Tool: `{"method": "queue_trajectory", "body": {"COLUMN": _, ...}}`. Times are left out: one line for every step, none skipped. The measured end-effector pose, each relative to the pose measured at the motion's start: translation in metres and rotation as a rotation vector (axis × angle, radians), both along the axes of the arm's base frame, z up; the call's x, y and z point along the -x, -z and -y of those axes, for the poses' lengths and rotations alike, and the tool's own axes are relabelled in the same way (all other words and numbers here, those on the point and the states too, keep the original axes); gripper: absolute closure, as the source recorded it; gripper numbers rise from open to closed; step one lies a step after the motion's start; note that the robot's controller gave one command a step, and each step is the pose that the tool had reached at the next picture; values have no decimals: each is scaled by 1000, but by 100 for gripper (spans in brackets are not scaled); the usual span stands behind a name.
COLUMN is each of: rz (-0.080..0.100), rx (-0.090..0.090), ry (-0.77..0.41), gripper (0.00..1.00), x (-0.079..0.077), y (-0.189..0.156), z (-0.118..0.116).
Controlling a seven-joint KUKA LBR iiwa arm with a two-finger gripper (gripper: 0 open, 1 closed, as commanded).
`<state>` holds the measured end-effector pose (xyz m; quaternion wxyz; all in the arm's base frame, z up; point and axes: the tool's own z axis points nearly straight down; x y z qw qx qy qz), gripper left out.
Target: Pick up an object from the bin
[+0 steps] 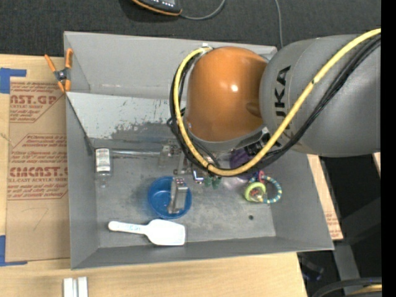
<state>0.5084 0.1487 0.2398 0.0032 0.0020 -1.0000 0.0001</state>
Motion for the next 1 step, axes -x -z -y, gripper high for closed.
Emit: {"method": "queue_trajectory", "body": {"rz": 8, "rx": -2, "ry": 3, "gripper": 0, "x": -1, "y": -5, "z": 1}}
